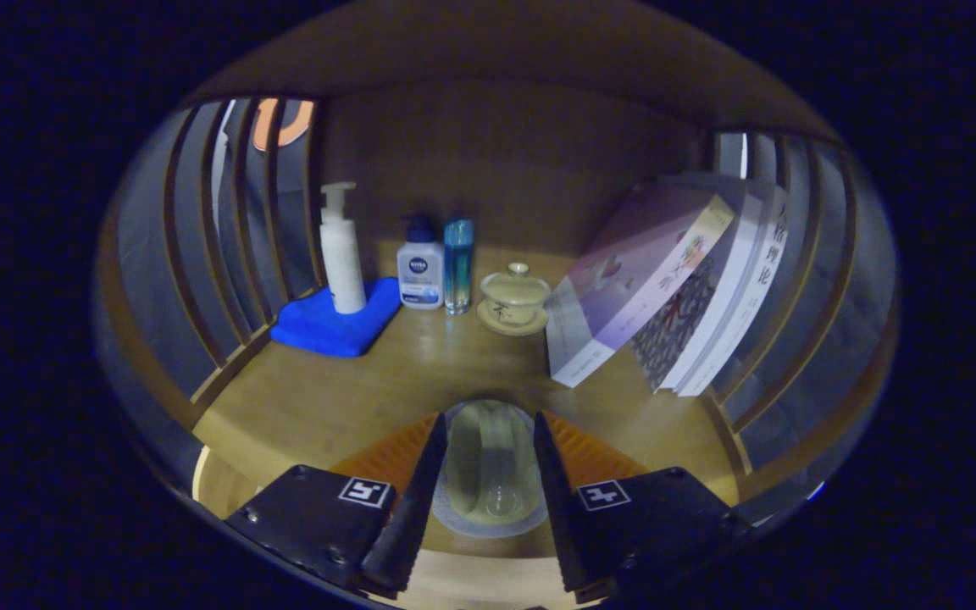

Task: Pull open the drawer, take out the items inside it, and place them on the countertop above the cabinet.

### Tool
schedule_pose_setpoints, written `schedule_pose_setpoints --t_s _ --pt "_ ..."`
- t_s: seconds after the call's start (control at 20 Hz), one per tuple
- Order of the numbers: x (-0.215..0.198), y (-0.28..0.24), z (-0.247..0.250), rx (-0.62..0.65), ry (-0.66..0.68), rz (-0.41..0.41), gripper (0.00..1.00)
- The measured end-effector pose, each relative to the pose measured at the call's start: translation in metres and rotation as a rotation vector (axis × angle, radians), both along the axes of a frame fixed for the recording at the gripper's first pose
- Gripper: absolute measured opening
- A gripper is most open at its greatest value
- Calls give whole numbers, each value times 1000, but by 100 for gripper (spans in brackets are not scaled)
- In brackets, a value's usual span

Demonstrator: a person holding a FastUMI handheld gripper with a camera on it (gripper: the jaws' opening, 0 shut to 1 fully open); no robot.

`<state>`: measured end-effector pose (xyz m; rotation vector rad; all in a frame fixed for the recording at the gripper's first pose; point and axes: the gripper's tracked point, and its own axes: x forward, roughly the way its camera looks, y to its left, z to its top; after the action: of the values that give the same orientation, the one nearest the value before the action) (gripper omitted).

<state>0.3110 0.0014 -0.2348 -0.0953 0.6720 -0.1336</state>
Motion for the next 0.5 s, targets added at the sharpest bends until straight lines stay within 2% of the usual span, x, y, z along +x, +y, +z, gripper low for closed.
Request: schedule_pose_setpoints --t_s 0.2,0.5 --pt "-38 17 21 29 -55 63 79" --pt "-117 41 29 85 -82 139 82"
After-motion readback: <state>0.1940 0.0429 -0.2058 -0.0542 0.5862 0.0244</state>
